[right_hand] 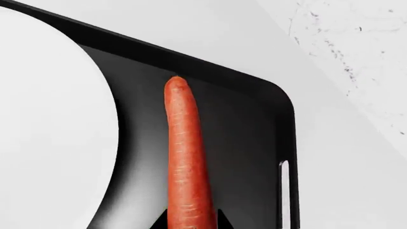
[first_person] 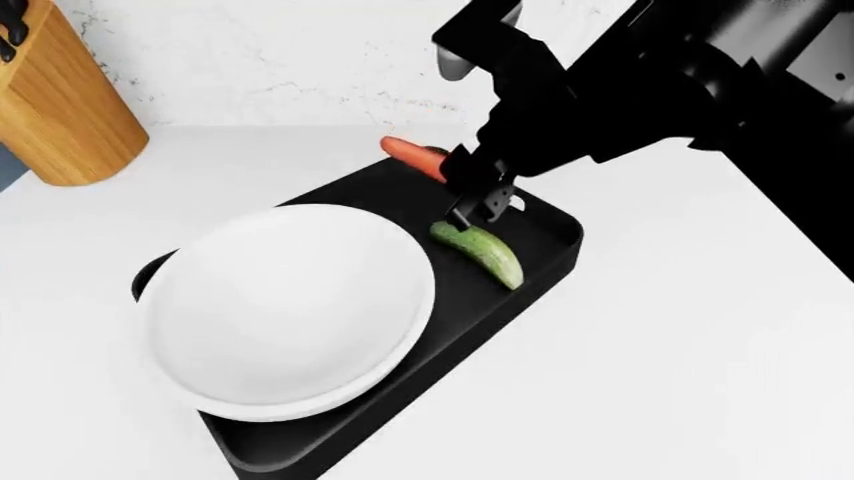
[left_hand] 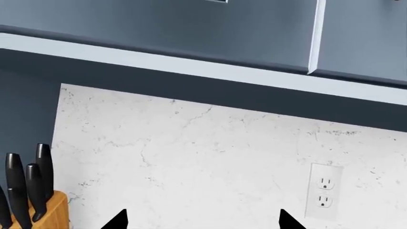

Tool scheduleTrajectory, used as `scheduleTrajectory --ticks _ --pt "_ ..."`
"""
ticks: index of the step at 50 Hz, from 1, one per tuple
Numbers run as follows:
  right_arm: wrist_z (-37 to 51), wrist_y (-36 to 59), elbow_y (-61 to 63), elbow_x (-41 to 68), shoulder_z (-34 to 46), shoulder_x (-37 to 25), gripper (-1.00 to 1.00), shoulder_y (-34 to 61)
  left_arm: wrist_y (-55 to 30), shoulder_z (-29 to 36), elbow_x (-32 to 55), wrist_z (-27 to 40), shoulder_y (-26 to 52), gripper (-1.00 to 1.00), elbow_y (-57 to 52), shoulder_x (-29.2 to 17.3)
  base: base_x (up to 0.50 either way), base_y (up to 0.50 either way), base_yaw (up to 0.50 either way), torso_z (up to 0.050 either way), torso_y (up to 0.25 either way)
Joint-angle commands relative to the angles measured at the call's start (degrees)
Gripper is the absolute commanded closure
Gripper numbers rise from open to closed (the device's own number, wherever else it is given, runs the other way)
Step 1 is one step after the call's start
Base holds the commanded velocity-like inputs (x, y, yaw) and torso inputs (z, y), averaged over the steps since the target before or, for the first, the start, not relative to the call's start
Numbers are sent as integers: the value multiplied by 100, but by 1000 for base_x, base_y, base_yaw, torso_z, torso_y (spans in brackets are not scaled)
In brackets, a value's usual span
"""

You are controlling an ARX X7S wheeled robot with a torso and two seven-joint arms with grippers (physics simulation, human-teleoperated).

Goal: Place the two vegetables and bowl onto the tray for setting up a vegetable dip station.

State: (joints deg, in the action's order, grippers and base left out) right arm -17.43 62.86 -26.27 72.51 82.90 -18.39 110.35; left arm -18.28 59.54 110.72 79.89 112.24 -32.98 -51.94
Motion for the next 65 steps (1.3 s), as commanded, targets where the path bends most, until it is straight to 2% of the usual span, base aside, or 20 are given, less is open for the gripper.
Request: scheduleTrajectory --ticks 1,16,17,34,46,50,54,65 --pt "-10 2 122 14 -31 -27 100 -24 -10 -17 18 18 8 -100 -14 7 0 0 0 0 0" --pt "-23 -62 15 -55 -13 15 100 -59 -29 -29 4 7 0 -100 10 9 0 0 0 0 0" --pt "-16 -36 13 -28 -26 17 -100 -51 -30 -32 10 9 5 -100 9 15 0 0 0 0 0" --pt "-64 -21 27 -162 -63 -151 -100 352 -31 -37 -10 13 -39 -100 0 12 0 0 0 0 0" --pt "497 125 402 50 -478 -517 -100 852 -41 -58 -2 19 -26 -100 8 7 0 0 0 0 0" --pt "1416 101 896 469 -942 -785 -100 761 -46 -74 12 27 -8 -100 3 0 0 0 0 0 0" --pt "2976 -11 1836 1288 -1652 -1257 -100 580 -50 -82 2 26 -5 -100 -2 -5 0 0 0 0 0" --pt "6042 -397 3767 2890 -2456 -2077 -100 340 -71 -116 32 46 43 -100 -16 -5 0 0 0 0 0"
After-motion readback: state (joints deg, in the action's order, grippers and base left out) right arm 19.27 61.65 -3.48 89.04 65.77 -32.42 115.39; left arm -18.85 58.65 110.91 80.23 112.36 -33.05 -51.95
